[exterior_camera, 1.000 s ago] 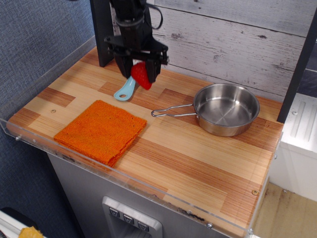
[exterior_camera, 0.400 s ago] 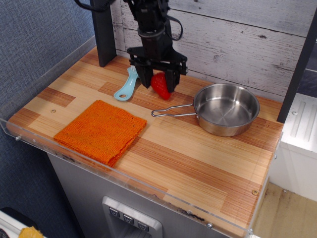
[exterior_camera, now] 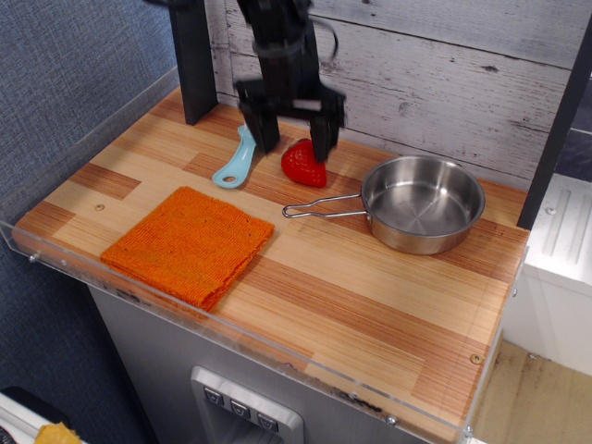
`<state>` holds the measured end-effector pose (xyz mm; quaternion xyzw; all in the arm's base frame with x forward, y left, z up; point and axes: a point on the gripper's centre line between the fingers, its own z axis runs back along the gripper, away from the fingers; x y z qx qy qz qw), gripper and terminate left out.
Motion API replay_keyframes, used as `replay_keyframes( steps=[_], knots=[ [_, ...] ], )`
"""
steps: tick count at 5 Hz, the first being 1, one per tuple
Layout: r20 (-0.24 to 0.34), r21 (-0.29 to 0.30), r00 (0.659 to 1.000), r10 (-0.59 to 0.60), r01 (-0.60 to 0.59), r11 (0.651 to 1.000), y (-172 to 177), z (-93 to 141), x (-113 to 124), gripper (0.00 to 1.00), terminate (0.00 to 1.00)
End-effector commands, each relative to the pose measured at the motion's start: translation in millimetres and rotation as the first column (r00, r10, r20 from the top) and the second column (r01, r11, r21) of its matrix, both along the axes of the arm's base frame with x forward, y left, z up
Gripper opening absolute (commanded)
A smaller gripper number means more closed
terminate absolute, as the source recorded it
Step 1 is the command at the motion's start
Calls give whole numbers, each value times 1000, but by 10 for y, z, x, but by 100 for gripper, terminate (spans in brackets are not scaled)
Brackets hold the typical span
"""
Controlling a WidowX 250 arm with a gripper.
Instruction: Put the strawberry to the left of the pot.
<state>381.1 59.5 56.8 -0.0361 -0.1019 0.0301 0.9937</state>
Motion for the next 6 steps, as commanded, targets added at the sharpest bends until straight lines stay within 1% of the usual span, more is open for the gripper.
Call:
replay_keyframes(
  steps=[1, 2, 3, 4, 6],
  knots=[
    [213, -37, 977, 13, -5, 999, 62, 1265, -380, 100, 0],
    [168, -68, 986, -24, 36, 997, -61, 1178, -551, 100, 0],
    [81, -31, 996, -45, 47, 998, -187, 970, -725, 100, 0],
    [3, 19, 998, -68, 68, 998, -241, 855, -778, 100, 0],
    [-67, 115, 989, -133, 140, 983, -305, 741, -783, 100, 0]
  ],
)
